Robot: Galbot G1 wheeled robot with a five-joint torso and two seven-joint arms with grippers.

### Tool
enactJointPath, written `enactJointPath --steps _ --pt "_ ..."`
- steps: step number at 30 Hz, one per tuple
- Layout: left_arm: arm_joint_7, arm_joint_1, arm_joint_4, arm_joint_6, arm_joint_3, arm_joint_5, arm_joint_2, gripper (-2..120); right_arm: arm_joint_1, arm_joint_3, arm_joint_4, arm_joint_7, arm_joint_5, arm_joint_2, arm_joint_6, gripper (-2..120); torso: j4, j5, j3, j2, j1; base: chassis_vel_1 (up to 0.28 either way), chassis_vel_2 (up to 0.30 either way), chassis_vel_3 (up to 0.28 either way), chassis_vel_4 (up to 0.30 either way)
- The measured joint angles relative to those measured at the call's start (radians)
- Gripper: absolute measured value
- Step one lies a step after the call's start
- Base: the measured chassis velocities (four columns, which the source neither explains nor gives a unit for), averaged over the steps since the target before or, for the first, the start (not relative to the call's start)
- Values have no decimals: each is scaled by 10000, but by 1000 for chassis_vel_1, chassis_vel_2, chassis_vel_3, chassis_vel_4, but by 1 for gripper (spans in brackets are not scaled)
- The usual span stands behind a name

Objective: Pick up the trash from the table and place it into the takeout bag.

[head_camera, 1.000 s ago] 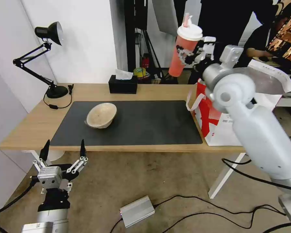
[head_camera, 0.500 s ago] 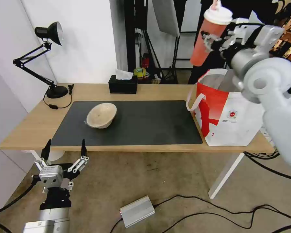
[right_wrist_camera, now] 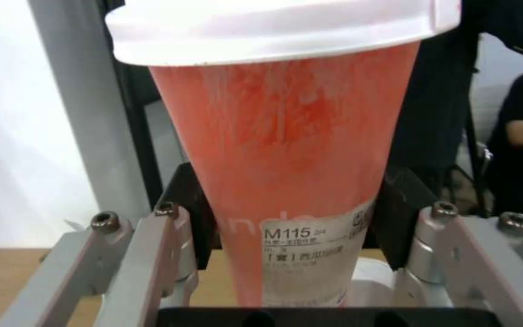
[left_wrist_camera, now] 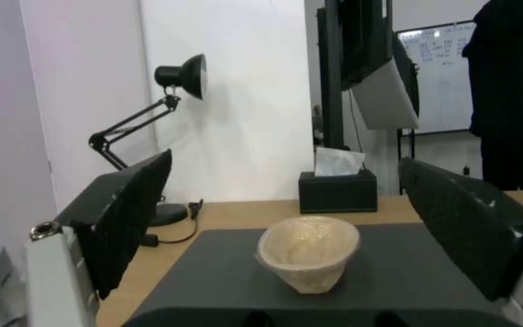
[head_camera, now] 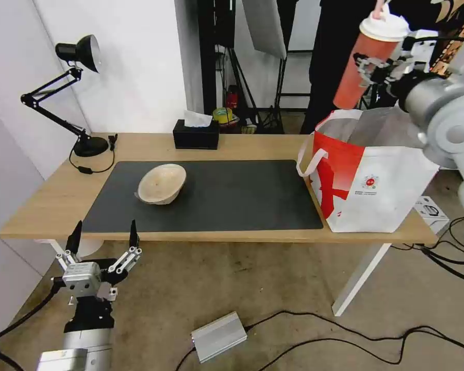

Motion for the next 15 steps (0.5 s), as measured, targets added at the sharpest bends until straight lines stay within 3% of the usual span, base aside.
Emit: enactJointPath --steps 15 --pt "-48 -128 67 -54 -4 -153 7 100 43 -229 -1404 -661 -211 -455 -678 50 0 1 0 0 0 0 0 0 0"
